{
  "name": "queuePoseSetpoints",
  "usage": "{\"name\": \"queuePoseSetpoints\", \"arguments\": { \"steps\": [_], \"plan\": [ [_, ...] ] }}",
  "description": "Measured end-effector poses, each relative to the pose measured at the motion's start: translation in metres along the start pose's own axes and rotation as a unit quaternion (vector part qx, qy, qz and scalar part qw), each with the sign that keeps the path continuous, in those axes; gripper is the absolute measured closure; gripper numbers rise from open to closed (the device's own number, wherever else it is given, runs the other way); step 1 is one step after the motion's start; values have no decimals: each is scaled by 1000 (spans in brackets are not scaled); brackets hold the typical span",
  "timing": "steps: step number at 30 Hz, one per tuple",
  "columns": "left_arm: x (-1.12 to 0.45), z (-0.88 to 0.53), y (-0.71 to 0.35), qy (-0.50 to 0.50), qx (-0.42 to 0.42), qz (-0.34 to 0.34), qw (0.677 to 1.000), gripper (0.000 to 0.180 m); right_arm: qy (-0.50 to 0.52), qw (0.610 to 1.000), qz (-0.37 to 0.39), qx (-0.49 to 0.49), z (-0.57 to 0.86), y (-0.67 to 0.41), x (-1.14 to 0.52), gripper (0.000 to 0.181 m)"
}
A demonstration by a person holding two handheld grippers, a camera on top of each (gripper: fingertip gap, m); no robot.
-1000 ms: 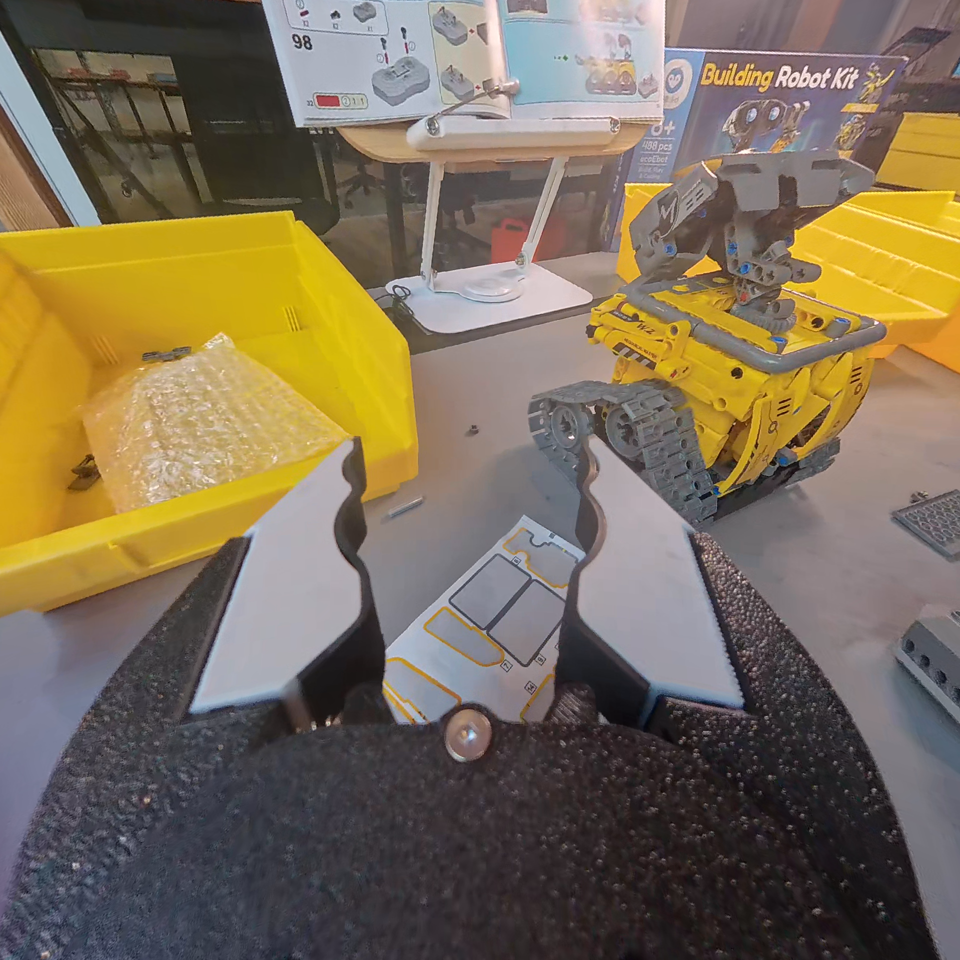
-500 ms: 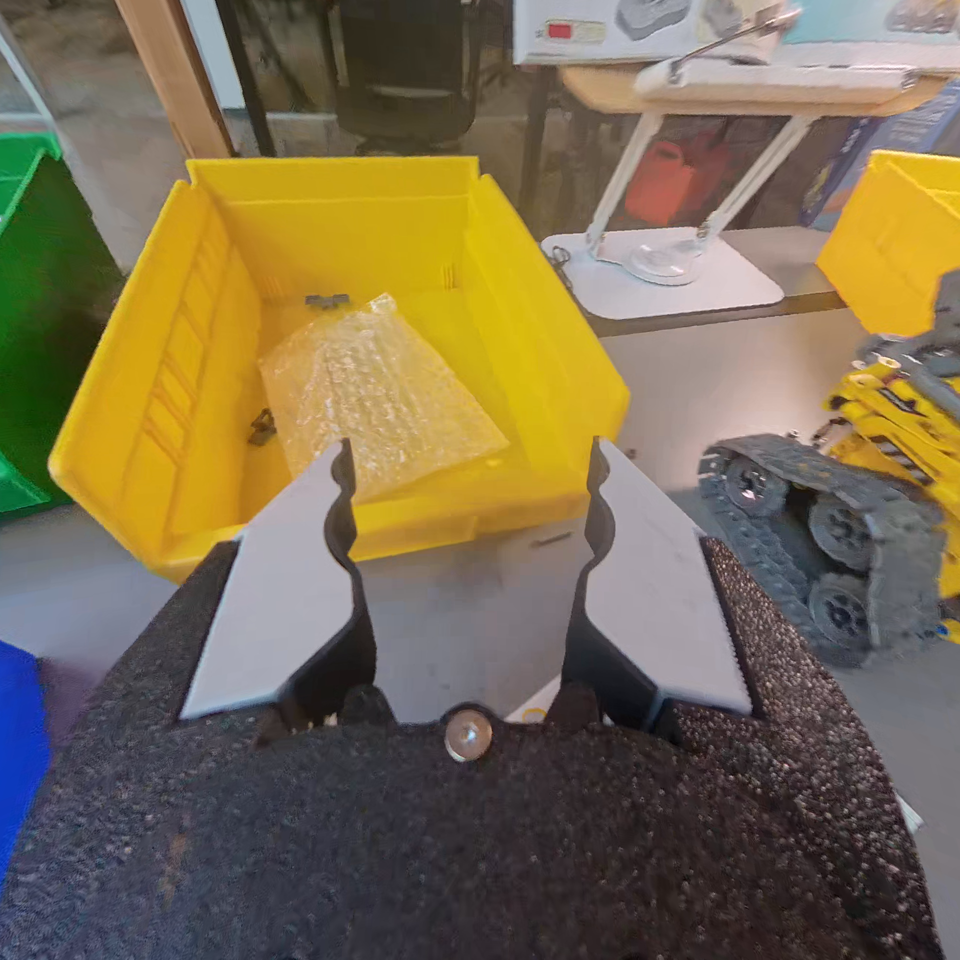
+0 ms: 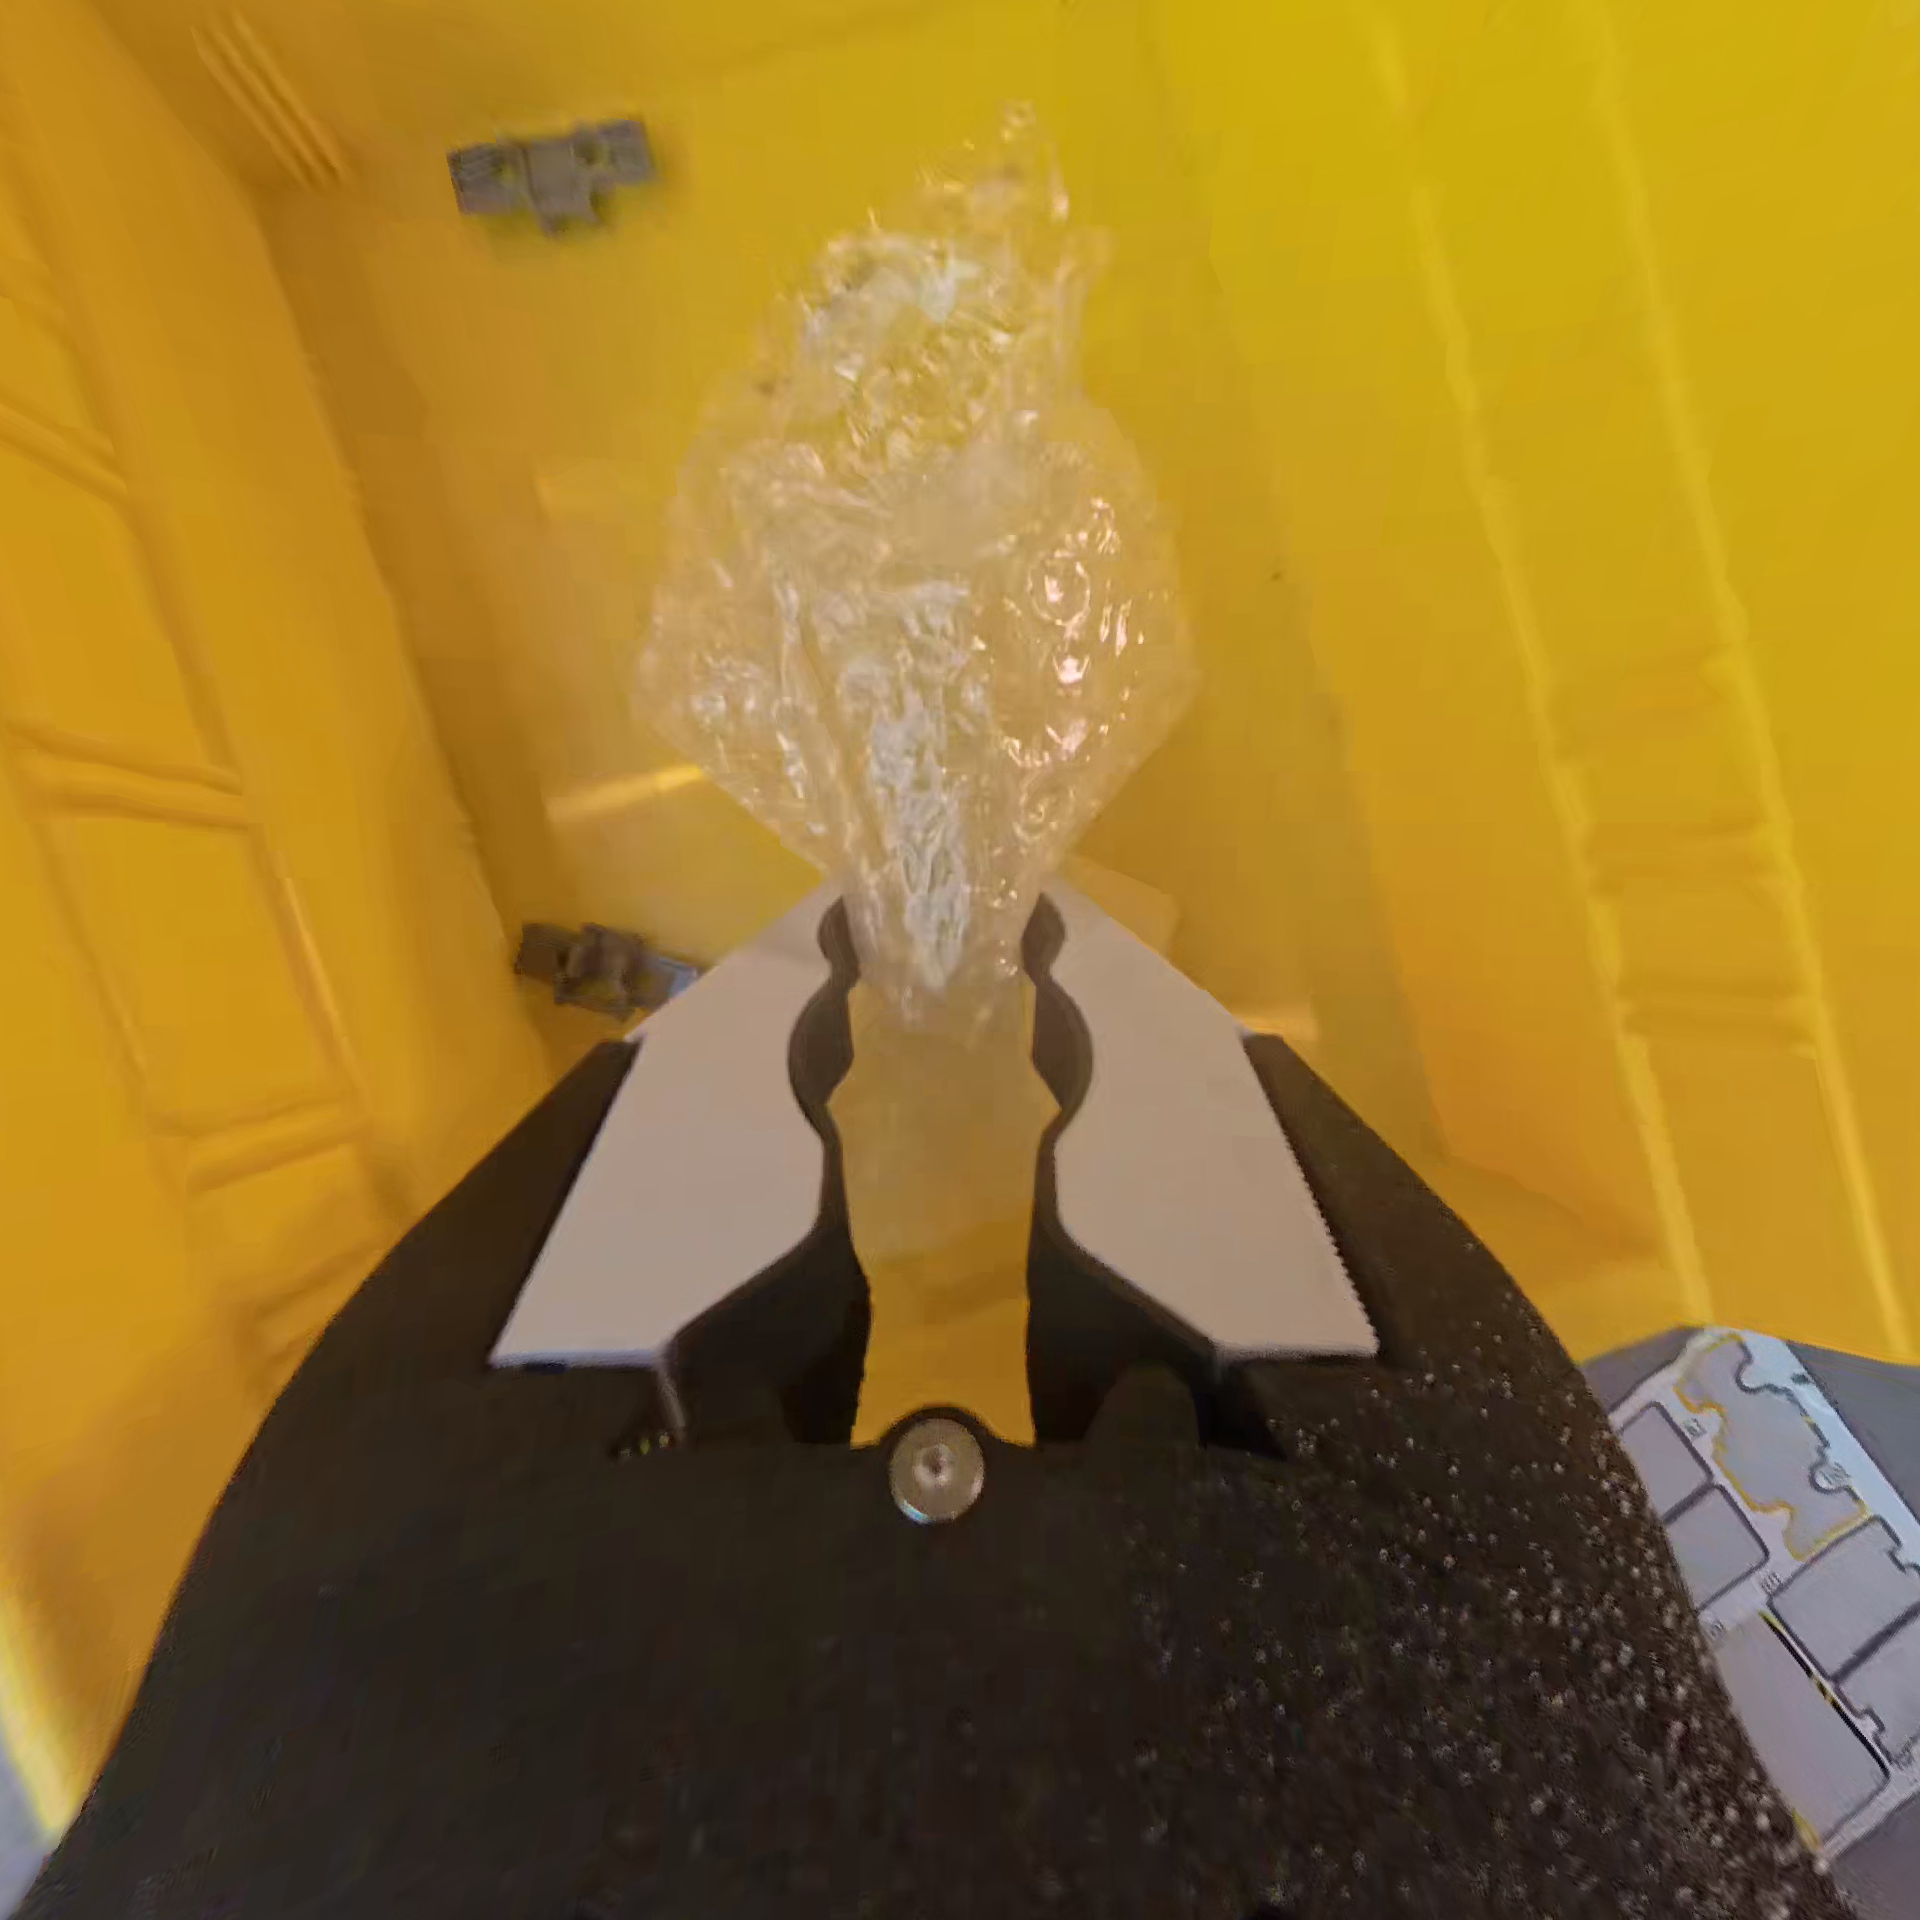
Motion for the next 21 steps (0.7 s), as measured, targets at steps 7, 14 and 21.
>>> {"name": "queuePoseSetpoints", "arguments": {
  "steps": [7,14,21],
  "plan": [
    [80,-11,-42,101,30,158,982,170,-15,1000,4,-8,0,-1,-2,173],
    [88,-21,-45,59,21,148,987,137,-22,1000,2,2,-5,-1,-3,173],
    [94,-9,-49,46,22,246,968,73,-16,1000,1,3,-4,0,-1,174]
  ]
}}
Point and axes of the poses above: each gripper's, where its closed fingertips meet, x back along the fingers, y out of its underside, z = x × y across the jaws, the point moved 7 cm from there along x, back along the fingers
